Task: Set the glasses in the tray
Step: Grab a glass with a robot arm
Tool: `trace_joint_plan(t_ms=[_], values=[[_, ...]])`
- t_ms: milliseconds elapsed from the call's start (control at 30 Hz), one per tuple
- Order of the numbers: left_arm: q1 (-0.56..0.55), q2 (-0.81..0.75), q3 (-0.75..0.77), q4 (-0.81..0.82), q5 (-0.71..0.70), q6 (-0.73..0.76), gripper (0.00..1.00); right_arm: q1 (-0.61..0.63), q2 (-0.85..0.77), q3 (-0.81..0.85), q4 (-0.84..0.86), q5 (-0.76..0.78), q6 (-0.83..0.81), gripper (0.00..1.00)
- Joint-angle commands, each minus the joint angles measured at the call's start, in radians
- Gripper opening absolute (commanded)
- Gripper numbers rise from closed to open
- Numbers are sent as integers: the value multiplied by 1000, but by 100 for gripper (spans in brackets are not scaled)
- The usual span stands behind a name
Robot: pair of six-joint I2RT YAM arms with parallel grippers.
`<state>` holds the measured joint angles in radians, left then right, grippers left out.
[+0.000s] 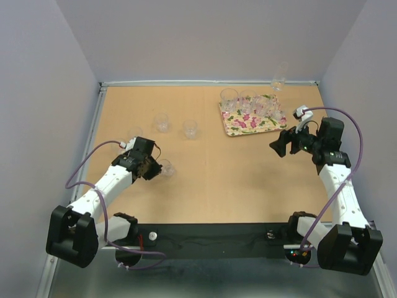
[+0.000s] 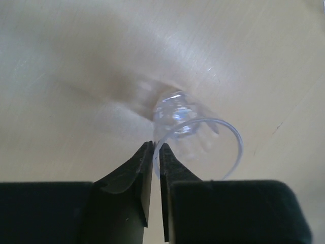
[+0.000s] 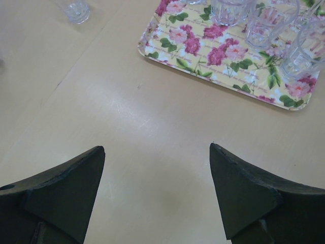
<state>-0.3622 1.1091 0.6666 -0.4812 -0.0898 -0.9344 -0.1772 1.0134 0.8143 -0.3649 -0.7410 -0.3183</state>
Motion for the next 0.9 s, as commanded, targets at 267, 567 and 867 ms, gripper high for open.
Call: trace_joint_plan(t_ms=[267, 567, 867], values=[[5, -69, 59, 47, 77, 77, 0, -7, -22, 14, 52, 9, 2, 89], [5, -57, 99, 311, 468, 325, 0, -7, -16, 13, 53, 29, -7, 89], [-58, 145, 310, 457, 582, 447, 0, -7, -12, 13, 55, 38, -8, 89]])
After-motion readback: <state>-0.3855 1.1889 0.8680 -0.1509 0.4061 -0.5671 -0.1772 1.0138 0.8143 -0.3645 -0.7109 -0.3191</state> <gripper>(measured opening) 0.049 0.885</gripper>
